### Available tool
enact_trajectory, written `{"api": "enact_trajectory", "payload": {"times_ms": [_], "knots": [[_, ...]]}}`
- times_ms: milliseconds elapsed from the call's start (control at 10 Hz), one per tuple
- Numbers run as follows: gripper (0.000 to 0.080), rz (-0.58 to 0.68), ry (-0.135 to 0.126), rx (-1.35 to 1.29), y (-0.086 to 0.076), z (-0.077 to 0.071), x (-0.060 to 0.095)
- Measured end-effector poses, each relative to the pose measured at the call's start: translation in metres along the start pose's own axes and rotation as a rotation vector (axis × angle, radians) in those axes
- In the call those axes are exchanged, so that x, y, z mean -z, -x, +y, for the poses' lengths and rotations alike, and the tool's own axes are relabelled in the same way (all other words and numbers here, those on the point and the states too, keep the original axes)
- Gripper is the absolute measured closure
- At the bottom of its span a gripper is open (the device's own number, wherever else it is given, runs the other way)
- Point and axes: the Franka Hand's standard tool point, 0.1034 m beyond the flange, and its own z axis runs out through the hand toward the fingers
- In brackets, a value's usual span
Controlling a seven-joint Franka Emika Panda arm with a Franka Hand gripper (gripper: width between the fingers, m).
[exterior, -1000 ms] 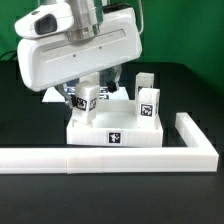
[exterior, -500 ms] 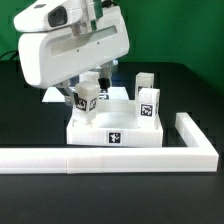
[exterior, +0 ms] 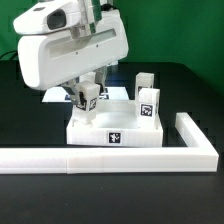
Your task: Assemble square table
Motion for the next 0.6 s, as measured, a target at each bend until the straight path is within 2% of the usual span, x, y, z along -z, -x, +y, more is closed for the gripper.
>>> {"api": "enact_trajectory", "payload": {"times_ms": [100,400,600], "knots": [[0.0508,0.0,-0.001,0.0,0.0001,-0.0001,-0.0005],[0.0508,0.006,-0.006,-0.043,0.003,0.0022,-0.0007],[0.0508,0.033,-0.008,-0.2,0.0029,0.0036,-0.0011]]}}
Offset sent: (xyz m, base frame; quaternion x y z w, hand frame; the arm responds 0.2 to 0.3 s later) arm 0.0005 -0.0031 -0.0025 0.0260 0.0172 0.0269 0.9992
